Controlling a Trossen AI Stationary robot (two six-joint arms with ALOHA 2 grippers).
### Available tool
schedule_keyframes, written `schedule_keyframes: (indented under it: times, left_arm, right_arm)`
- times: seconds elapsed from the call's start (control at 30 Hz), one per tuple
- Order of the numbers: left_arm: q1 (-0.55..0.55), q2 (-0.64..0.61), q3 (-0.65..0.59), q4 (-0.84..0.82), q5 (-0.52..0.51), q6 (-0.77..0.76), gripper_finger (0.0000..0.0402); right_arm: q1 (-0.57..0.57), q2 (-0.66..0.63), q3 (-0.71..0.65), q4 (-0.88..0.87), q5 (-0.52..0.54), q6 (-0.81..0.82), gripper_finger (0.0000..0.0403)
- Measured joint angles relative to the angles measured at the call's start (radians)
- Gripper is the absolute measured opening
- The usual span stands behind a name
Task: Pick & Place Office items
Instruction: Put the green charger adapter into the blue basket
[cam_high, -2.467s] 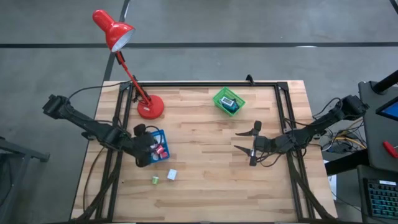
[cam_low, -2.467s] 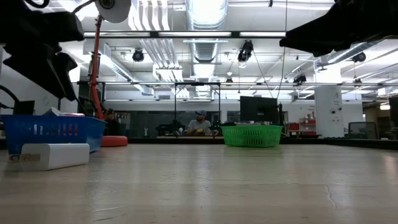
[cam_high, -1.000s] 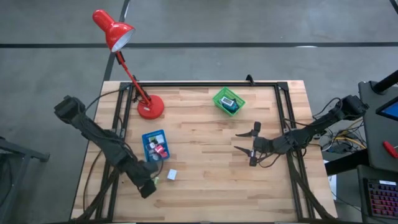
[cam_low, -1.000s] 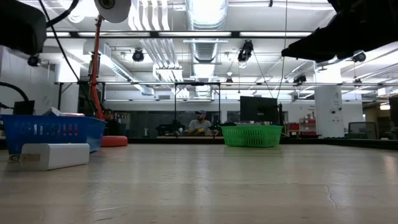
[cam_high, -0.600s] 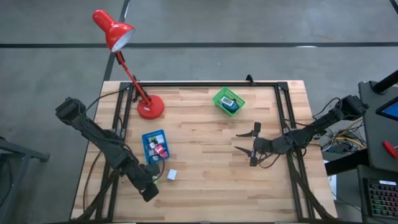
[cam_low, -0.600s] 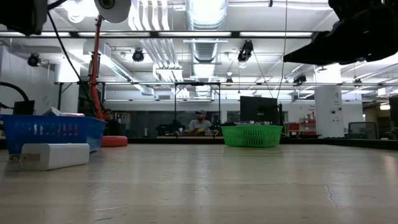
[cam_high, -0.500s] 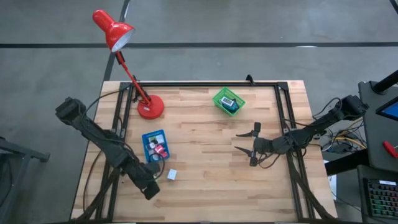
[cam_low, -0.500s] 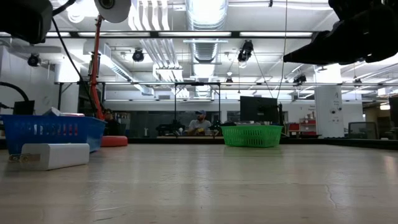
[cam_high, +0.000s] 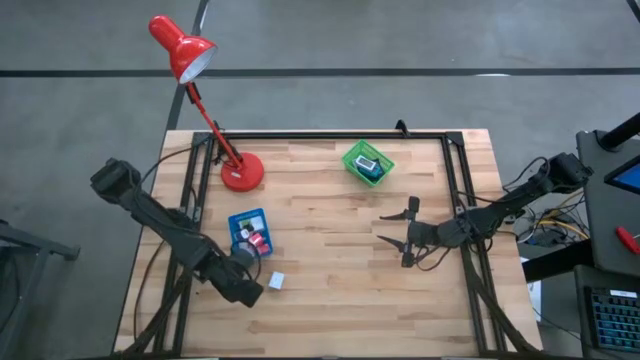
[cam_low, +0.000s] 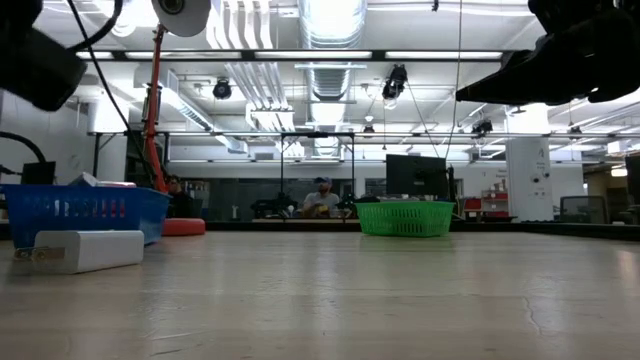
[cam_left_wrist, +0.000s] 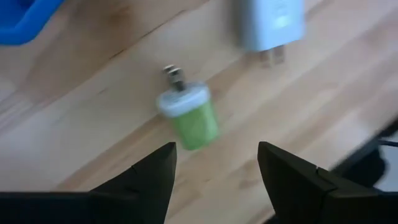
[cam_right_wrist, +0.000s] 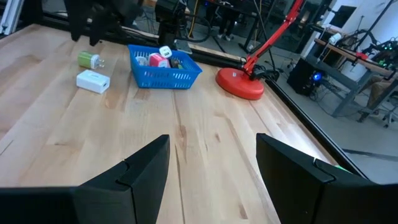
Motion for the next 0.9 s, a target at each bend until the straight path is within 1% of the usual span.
schedule_keyframes:
  times: [0.1, 0.37, 0.67, 0.9]
  left_arm:
    - [0.000, 0.031, -0.001, -0.009, 0.041, -0.006, 0.0240]
    - [0.001, 0.099, 0.014, -0.008, 0.045, -0.010, 0.0265]
    - [0.012, 0.144, 0.020, 0.010, 0.000, 0.025, 0.0266]
    - [0.014, 0.143, 0.021, 0.035, 0.000, 0.058, 0.0265]
  right_arm:
    - [0.000, 0.000, 0.000, -0.006, 0.000, 0.000, 0.0231]
    - [0.000, 0.000, 0.000, -0.006, 0.000, -0.006, 0.0231]
    - [0.000, 0.000, 0.000, -0.006, 0.000, -0.008, 0.0231]
    - [0.000, 0.000, 0.000, -0.006, 0.001, -0.007, 0.0231]
